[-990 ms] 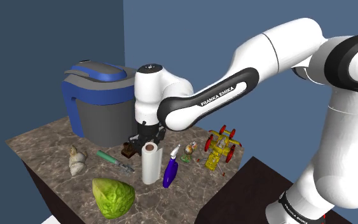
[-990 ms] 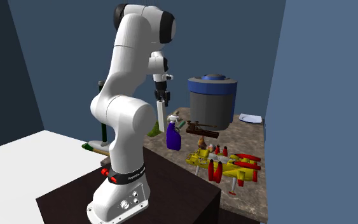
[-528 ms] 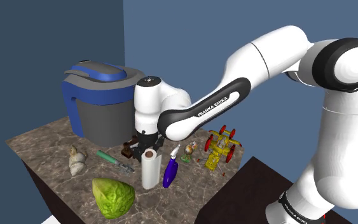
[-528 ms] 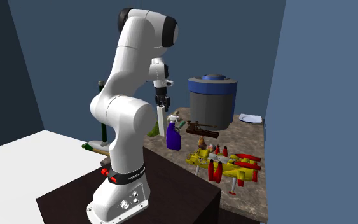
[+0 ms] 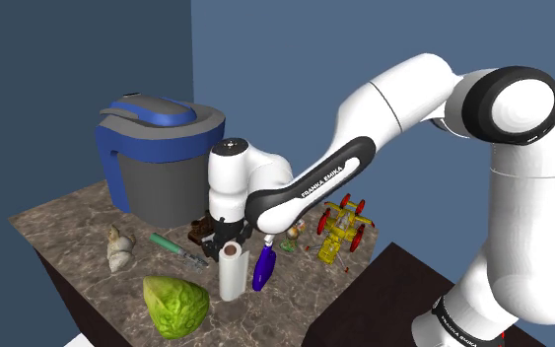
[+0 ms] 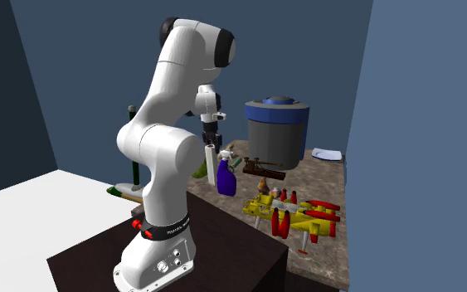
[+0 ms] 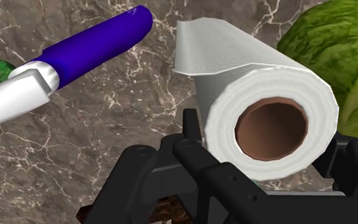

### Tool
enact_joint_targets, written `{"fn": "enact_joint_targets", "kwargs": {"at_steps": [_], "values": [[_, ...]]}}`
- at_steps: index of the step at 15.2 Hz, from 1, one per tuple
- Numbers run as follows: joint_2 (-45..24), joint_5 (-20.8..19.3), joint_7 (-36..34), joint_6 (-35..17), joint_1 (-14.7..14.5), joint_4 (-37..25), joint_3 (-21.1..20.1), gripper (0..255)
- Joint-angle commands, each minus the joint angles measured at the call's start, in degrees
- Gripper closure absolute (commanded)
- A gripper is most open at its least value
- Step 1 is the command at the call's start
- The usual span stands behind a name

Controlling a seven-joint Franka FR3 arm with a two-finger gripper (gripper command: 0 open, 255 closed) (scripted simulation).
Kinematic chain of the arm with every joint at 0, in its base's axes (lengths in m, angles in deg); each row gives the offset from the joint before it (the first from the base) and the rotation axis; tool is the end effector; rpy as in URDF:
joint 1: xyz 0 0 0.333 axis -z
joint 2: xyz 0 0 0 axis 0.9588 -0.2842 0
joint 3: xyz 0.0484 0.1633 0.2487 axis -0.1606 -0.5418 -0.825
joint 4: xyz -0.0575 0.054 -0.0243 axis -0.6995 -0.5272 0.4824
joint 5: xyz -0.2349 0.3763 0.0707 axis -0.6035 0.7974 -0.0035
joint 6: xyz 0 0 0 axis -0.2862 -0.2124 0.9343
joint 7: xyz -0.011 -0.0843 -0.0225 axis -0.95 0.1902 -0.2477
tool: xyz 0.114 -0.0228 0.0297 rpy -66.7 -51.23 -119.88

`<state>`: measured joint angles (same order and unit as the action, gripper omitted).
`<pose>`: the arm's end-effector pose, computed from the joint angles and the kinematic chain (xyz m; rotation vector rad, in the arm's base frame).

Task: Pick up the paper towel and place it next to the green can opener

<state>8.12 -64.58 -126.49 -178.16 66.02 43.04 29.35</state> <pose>0.5186 0.3781 0.1901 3.0777 -0.1589 0.0815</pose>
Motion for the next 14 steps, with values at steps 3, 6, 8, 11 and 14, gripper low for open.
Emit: {"fn": "enact_joint_targets", "kwargs": {"at_steps": [3, 6, 8, 11, 14], "values": [[-1.08, -0.87, -0.63, -1.05, -0.41, 0.08, 0.55, 255], [-1.08, -0.87, -0.63, -1.05, -0.41, 0.07, 0.55, 255], [-1.08, -0.87, -0.63, -1.05, -0.41, 0.07, 0.55, 255], [-1.08, -0.87, -0.63, -1.05, -0.41, 0.08, 0.55, 0], [-1.08, -0.87, -0.63, -1.05, -0.41, 0.07, 0.55, 0]]}}
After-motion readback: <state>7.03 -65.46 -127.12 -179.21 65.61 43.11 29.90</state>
